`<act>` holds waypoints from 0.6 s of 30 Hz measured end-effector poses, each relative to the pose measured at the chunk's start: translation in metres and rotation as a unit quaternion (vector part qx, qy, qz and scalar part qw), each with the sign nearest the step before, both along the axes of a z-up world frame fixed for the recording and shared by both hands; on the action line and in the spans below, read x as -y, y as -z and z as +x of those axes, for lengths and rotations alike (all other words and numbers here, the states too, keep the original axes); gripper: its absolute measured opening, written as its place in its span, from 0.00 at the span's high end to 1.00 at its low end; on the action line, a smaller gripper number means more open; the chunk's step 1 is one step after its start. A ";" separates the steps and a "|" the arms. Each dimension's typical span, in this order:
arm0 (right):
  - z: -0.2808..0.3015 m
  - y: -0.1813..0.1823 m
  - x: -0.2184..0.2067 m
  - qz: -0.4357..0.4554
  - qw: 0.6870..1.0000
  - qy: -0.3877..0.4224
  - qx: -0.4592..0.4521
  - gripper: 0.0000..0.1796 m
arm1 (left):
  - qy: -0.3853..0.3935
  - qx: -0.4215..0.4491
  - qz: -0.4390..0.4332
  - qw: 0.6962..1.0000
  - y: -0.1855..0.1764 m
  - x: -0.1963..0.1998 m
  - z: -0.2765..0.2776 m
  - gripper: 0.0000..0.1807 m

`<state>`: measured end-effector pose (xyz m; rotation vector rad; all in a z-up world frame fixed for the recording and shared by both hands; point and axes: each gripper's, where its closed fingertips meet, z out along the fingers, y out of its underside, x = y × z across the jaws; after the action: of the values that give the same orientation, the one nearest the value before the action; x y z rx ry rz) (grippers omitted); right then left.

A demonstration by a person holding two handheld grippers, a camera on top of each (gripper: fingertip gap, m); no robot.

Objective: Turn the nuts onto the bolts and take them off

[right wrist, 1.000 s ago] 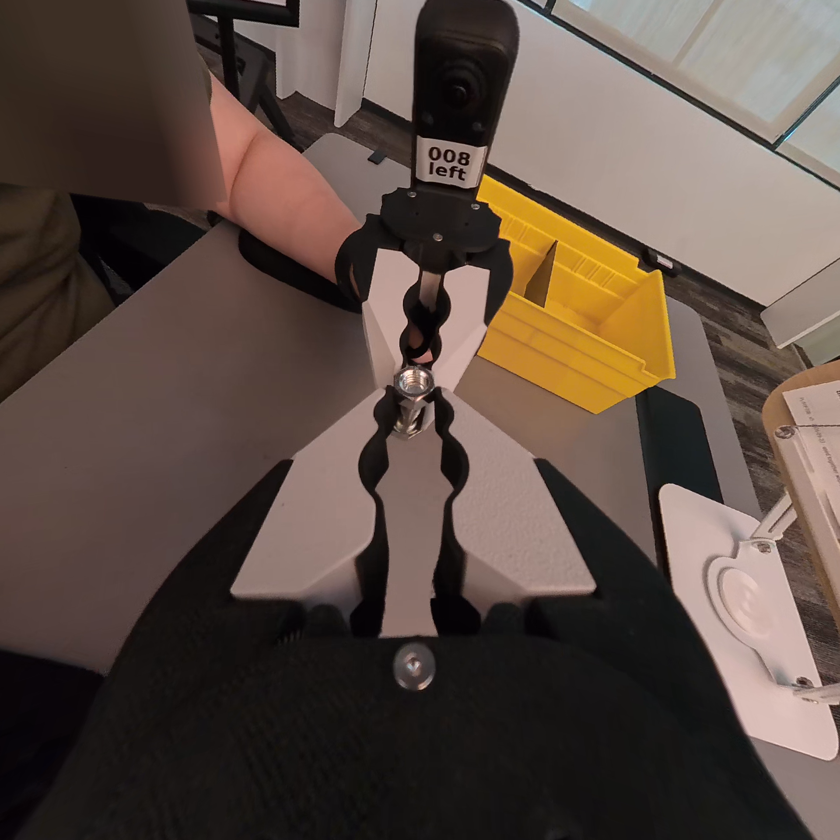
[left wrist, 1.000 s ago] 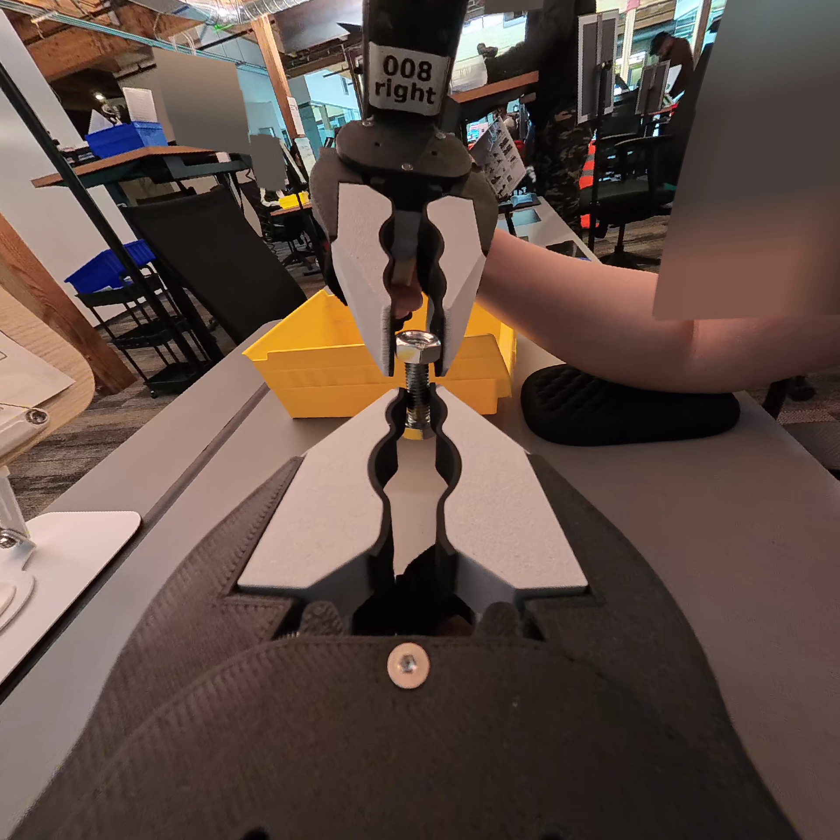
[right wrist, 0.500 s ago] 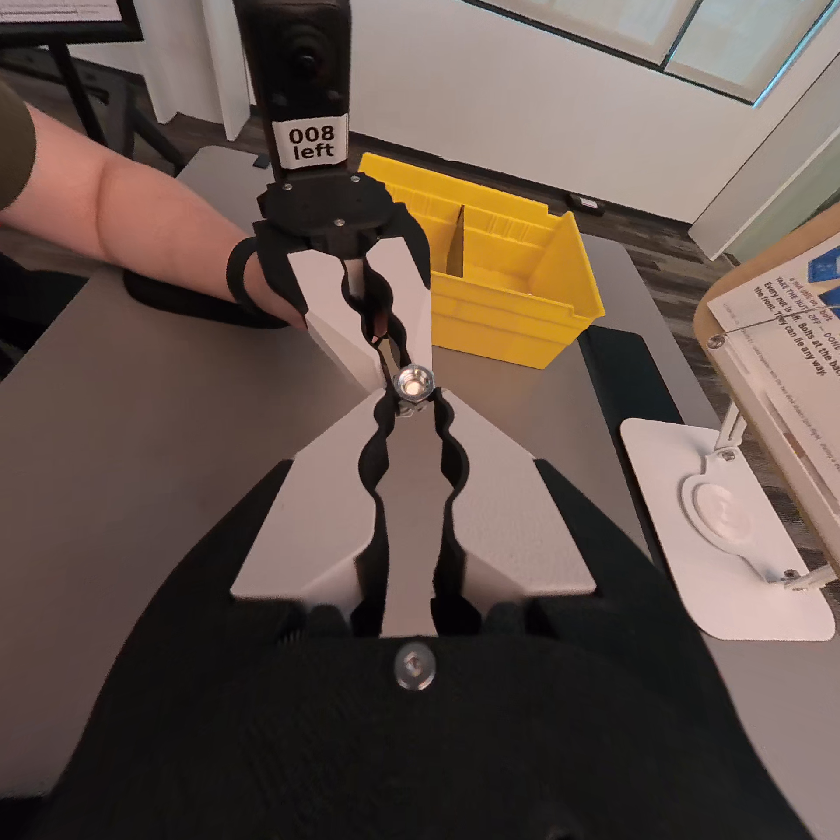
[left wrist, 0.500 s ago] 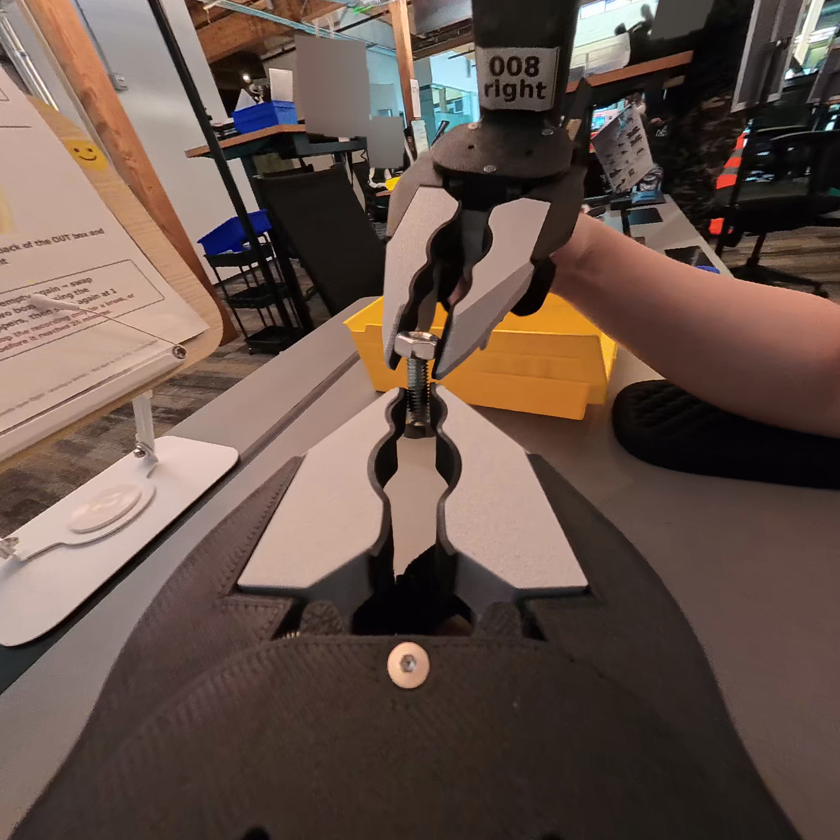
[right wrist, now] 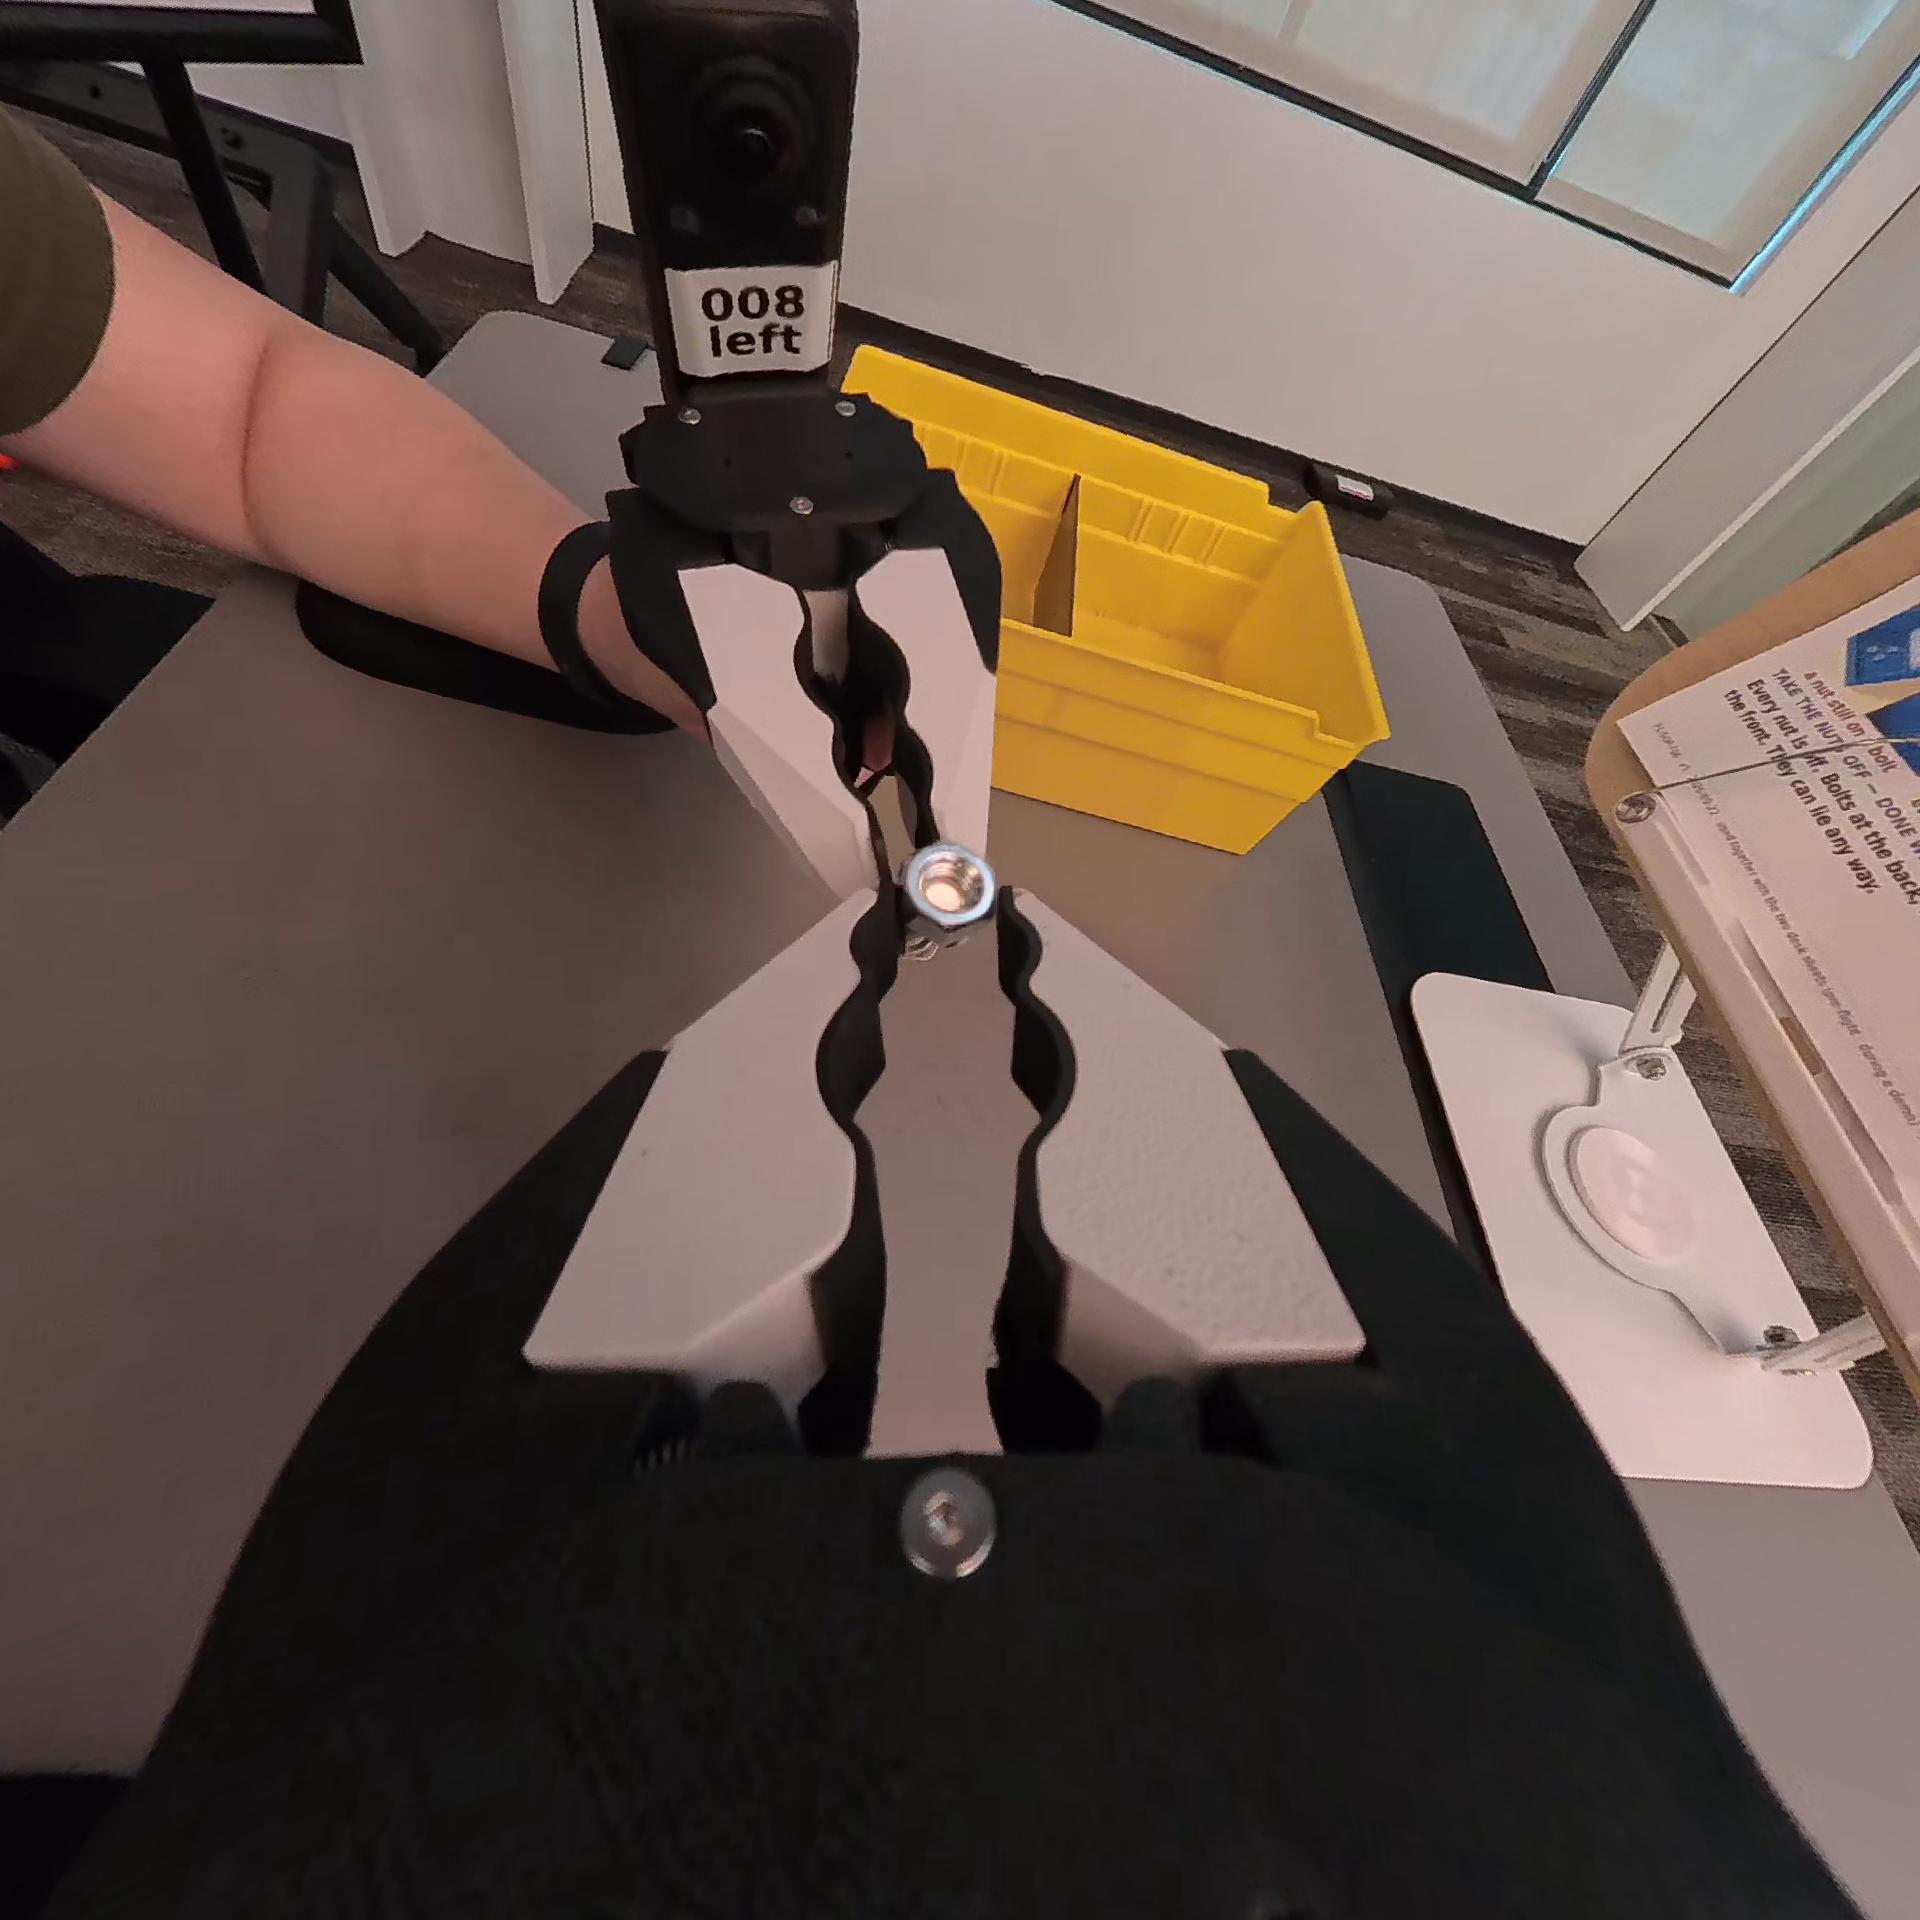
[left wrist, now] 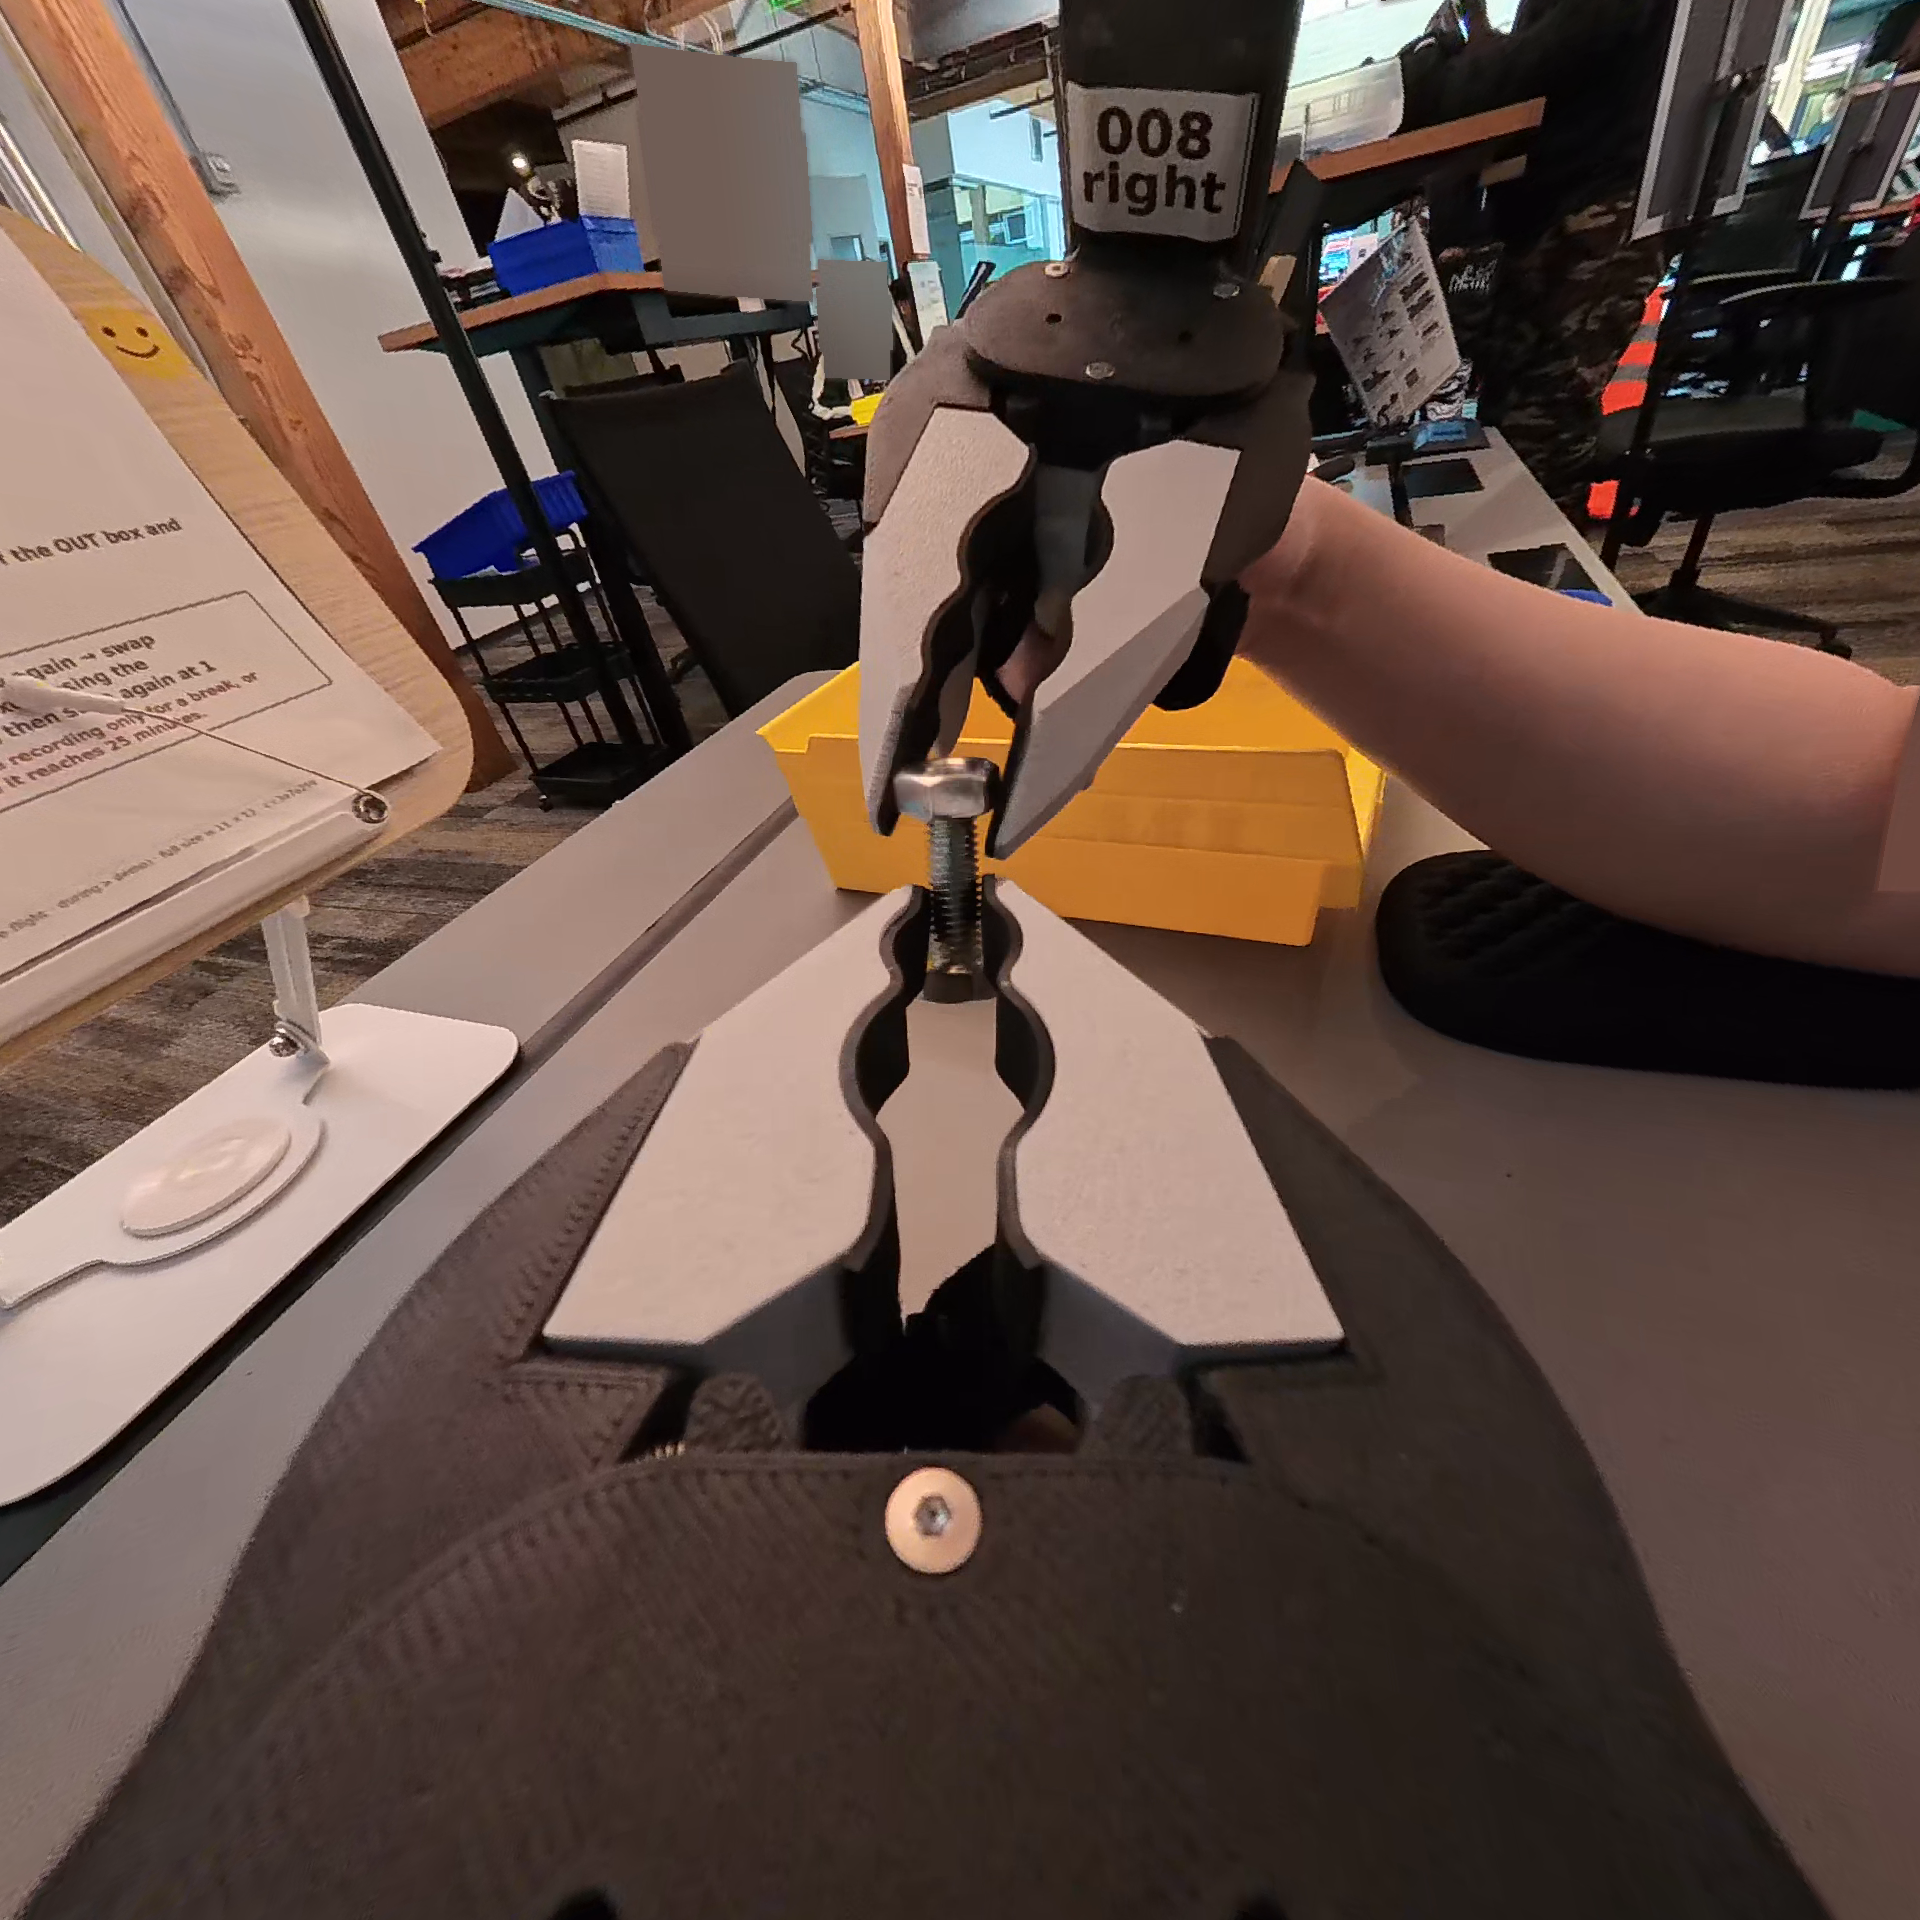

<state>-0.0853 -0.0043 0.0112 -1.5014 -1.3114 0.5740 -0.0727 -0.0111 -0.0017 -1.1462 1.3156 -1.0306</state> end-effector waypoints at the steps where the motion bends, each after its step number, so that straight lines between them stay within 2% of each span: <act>1: 0.000 0.000 0.000 0.000 1.000 0.000 0.000 0.90 | 0.002 -0.002 -0.002 1.000 0.001 0.000 0.000 0.96; 10: 0.002 0.002 0.002 0.006 1.000 -0.007 0.006 0.91 | 0.005 -0.008 0.000 1.000 0.003 0.002 0.002 0.96; 18: 0.000 -0.015 0.004 0.006 0.999 -0.018 -0.050 0.91 | 0.015 0.021 -0.011 1.000 -0.008 0.005 -0.002 0.96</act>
<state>-0.0851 -0.0086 0.0265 -1.4233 -1.2647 0.6554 -0.0745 -0.0158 0.0065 -1.1177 1.2938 -1.0879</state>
